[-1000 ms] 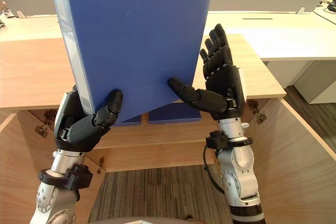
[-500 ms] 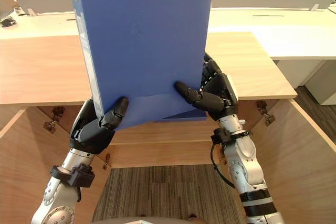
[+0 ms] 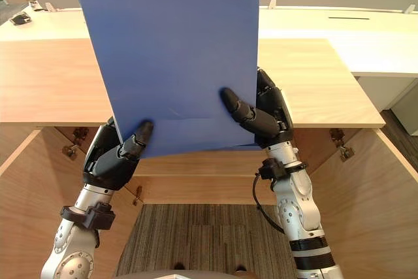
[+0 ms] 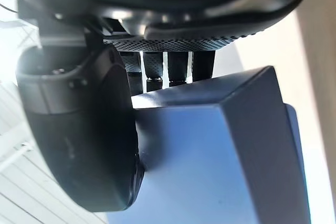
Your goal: Walk over to the cabinet, pick up the folder, carry it to the office cabinet, place the folder inside the office cabinet, then close the office cabinet door
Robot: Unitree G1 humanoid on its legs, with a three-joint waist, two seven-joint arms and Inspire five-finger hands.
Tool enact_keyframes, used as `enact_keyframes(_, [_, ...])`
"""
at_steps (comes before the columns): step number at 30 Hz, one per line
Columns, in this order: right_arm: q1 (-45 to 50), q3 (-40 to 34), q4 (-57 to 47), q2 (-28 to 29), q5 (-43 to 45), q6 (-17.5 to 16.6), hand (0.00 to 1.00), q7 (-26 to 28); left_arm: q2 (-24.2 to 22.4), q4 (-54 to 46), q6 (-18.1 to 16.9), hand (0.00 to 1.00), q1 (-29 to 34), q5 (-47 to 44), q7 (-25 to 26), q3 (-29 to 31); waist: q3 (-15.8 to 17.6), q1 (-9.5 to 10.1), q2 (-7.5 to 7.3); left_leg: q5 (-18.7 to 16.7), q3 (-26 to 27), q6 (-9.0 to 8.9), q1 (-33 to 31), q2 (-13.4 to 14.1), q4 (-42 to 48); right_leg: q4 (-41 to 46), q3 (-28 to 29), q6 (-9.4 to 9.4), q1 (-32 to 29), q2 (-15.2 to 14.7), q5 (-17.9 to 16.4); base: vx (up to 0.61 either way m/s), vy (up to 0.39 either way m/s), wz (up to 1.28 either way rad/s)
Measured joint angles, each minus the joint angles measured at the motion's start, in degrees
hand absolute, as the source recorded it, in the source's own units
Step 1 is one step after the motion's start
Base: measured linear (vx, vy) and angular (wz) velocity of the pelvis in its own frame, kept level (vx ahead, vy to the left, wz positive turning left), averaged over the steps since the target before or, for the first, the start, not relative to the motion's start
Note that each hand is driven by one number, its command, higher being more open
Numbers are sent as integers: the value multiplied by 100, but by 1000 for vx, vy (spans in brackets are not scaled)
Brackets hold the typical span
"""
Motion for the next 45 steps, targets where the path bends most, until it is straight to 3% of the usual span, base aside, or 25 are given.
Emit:
enact_keyframes(6, [25, -530, -795, 510, -264, -13, 0, -224, -845, 162, -468, 100, 12, 711, 722, 1175, 1, 3, 12, 6, -54, 8, -53, 5, 0, 0, -15, 0, -27, -5, 0, -12, -34, 4])
enact_keyframes(9, [26, -824, -1229, 688, -482, -174, 0, -356, -1183, 643, -535, 100, 72, 796, 1148, 1725, -24, 2, 53, 6, -114, 8, -70, 9, 0, 1, -38, 0, -21, -11, 0, 5, -29, 9])
enact_keyframes(17, [25, -1023, -1546, 839, -1022, -311, 0, -613, -1578, 2075, -465, 100, 616, 1222, 1645, 2165, -48, 11, 89, 6, -197, 8, -118, 11, -2, 2, -120, -1, -21, -13, 0, -6, -24, 6])
enact_keyframes(23, [100, 29, -1540, 737, -1460, -309, 0, -631, -1571, 3908, -227, 100, 614, 1845, 1612, 2095, -80, -4, 157, 18, -193, -5, -231, 17, -2, -13, -126, -1, -128, -6, 0, -12, -30, -1])
enact_keyframes(28, [24, 1330, -897, 294, -2286, -329, 0, -594, -1384, 6288, -67, 100, 201, 2499, 1627, 2011, -26, -4, 166, 15, -177, -5, -461, 25, 93, 105, -117, -2, -392, -20, -1, 2, -13, 0])
enact_keyframes(29, [-43, 1478, -714, 224, -2403, -329, 0, -612, -1333, 6549, -29, 100, 92, 2561, 1642, 1969, 27, -3, 167, -18, -177, -13, -572, 35, 208, 174, -105, -3, -483, -32, -2, -38, 1, -2])
enact_keyframes(31, [-544, 1884, -69, -25, -3078, -479, 0, -638, -1181, 7129, 34, 100, -319, 2841, 1661, 1685, 533, 9, 182, -222, -178, 12, -1109, 93, 865, 563, -72, -48, -910, -50, -45, -119, -6, -2])
enact_keyframes(33, [-1035, 2076, -66, -162, -3428, -523, 0, -644, -1094, 7305, 56, 100, -504, 2971, 1656, 1482, 840, -7, 239, -401, -154, 28, -1510, 171, 1402, 906, -37, -109, -1256, -52, -112, -165, -5, -10])
enact_keyframes(36, [-1631, 2463, 364, -326, -3731, -576, 0, -692, -802, 7478, 39, 100, -913, 3086, 1657, 1100, 1293, 9, 322, -673, -155, 38, -2342, 249, 2326, 1643, 26, -41, -2015, -110, -458, -239, -9, -3])
enact_keyframes(40, [-1757, 2491, 1282, -468, -4217, -180, 0, -1013, -801, 7424, -38, 100, -1396, 3088, 1696, 884, 1804, 30, 557, -834, -197, -9, -3309, 376, 3062, 2353, 64, -58, -2982, -105, -595, -224, -4, 0])
enact_keyframes(45, [-1756, 2031, 2005, -635, -4273, 417, 0, -1407, -761, 7158, -155, 100, -1961, 3037, 1767, 716, 2141, 44, 622, -957, -261, 73, -4588, 564, 4013, 3382, 125, -106, -4291, -95, -798, -132, -10, -4])
